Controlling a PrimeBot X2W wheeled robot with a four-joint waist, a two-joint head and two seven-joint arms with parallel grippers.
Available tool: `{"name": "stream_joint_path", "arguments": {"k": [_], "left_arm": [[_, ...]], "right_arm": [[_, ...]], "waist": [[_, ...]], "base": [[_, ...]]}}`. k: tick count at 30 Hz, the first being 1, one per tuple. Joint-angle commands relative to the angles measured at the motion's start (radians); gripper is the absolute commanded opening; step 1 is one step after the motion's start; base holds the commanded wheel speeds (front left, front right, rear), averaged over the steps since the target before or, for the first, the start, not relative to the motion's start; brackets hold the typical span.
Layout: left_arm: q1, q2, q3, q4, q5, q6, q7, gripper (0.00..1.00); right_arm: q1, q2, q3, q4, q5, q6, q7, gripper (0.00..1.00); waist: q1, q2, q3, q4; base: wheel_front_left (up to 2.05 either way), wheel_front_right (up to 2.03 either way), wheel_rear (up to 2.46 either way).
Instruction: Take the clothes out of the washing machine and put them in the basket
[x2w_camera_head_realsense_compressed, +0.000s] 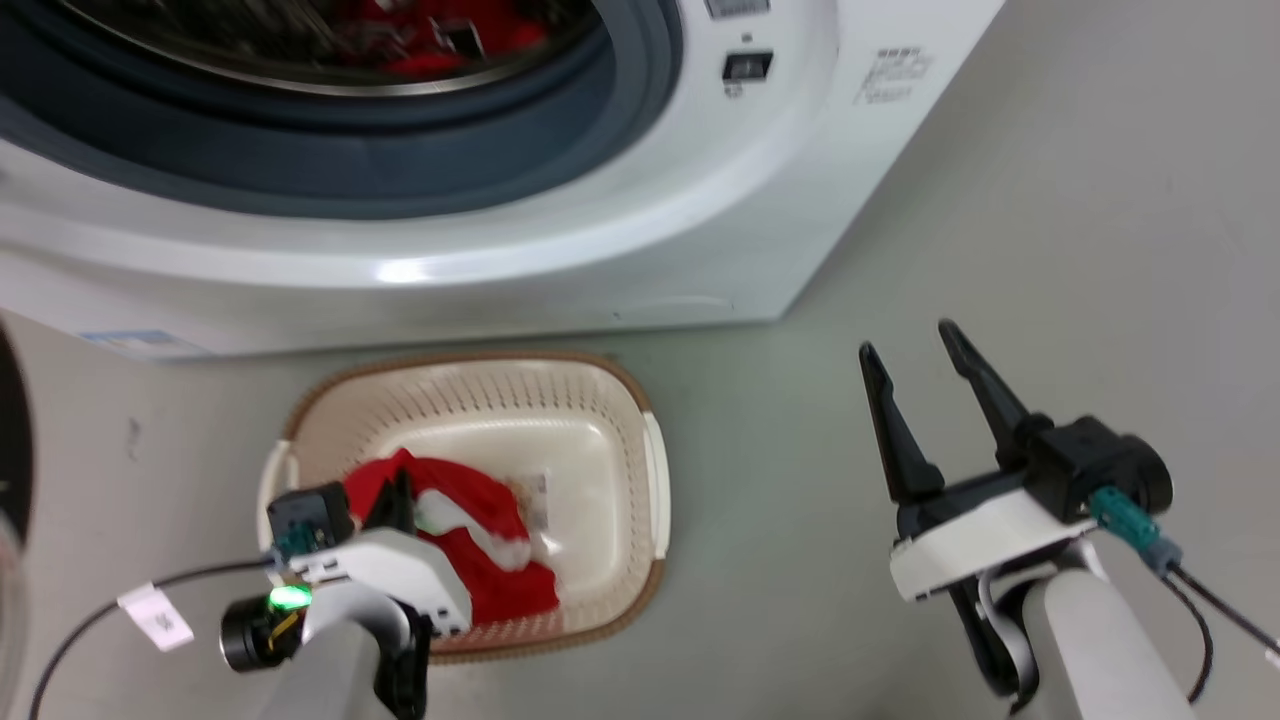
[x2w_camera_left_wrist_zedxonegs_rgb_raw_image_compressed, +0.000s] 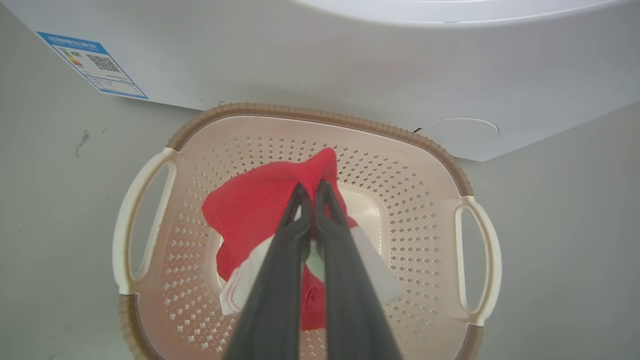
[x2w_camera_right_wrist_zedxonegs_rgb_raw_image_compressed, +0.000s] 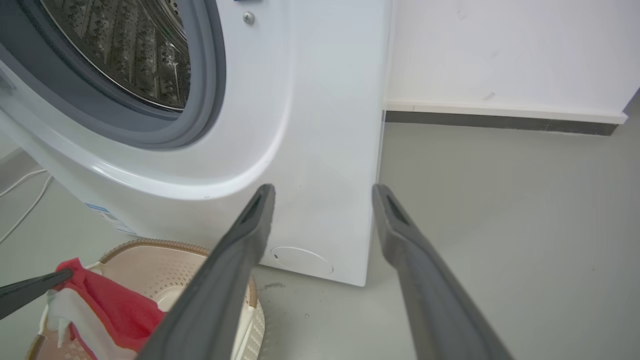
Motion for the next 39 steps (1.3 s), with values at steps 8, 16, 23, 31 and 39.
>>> {"name": "stream_joint_path", "arguments": {"k": [8, 16, 23, 31, 39], "left_arm": [[-0.195, 0.016, 0.056, 0.213, -0.032, 0.035, -0.017, 0.0], [-0.307, 0.035, 0.092, 0.393, -0.072, 0.022, -0.017, 0.0], [-0.322, 0.052, 0.082, 0.438, -0.067, 0.005, -0.019, 1.0], [-0.219, 0.024, 0.119, 0.309, -0.063, -0.022, -0.019, 1.0], [-0.04, -0.006, 0.101, 0.139, 0.042, -0.018, -0.019, 1.0]], "right_arm": [[-0.087, 0.002, 0.009, -0.029, 0.015, -0.001, -0.014, 1.0], [-0.135, 0.001, 0.018, -0.034, 0.015, -0.001, -0.019, 1.0], [-0.154, 0.001, 0.018, -0.008, 0.015, -0.001, -0.02, 1.0], [-0.084, 0.001, -0.015, 0.02, -0.02, -0.001, -0.02, 1.0], [0.03, 0.001, -0.071, -0.001, -0.077, -0.001, -0.02, 1.0]], "waist": [[-0.0001, 0.0, 0.232, -0.065], [-0.0001, 0.0, 0.334, -0.075], [-0.0001, 0.0, 0.308, -0.064], [-0.0001, 0.0, 0.111, -0.025], [-0.0001, 0.0, -0.117, 0.007]], "base": [[0.0, 0.0, 0.0], [0.0, 0.0, 0.0], [0.0, 0.0, 0.0], [0.0, 0.0, 0.0], [0.0, 0.0, 0.0]]}}
